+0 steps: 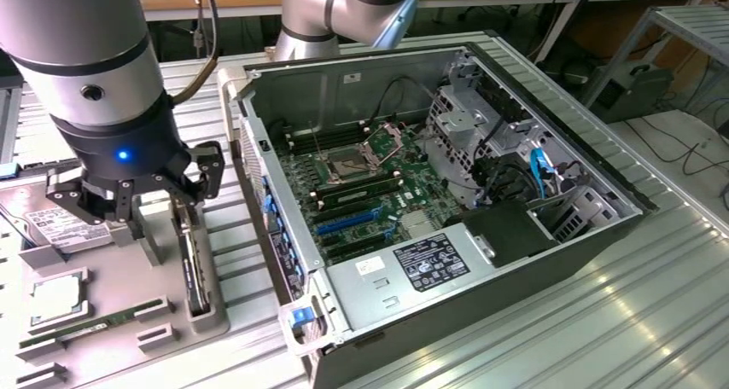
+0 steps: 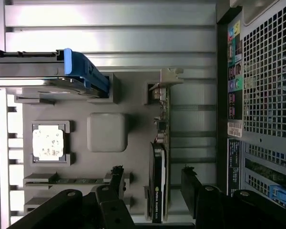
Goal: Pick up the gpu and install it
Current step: 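Pick up the gpu and move the gpu toward the slot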
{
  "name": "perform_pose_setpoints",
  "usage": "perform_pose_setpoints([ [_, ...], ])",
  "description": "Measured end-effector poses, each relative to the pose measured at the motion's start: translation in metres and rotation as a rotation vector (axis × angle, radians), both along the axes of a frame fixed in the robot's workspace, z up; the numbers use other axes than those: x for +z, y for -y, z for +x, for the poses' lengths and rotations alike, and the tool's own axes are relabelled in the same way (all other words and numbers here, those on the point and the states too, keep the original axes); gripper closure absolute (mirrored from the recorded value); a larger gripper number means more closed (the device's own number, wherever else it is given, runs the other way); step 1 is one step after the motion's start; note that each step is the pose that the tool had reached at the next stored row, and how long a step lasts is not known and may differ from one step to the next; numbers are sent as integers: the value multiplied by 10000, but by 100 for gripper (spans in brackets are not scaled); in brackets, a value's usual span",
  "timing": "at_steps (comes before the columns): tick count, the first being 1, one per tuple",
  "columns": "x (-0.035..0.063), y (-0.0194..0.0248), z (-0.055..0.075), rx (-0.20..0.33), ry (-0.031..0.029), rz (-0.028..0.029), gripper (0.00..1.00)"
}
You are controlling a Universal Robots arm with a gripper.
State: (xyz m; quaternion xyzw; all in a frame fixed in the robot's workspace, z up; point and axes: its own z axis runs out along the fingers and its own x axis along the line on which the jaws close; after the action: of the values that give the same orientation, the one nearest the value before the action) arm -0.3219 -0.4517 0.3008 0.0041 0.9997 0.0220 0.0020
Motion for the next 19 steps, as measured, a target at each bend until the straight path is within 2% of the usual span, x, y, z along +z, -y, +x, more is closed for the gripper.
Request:
perform_pose_setpoints([
  [2,-39,21,0,0,0,0,40],
  [6,-120,25,1,0,-5,-2,40],
  [11,-220,25,13,-1,-51,-1,40],
  [15,-326,31,20,-27,-53,0,40],
  [19,-419,70,43,-144,-54,10,40],
])
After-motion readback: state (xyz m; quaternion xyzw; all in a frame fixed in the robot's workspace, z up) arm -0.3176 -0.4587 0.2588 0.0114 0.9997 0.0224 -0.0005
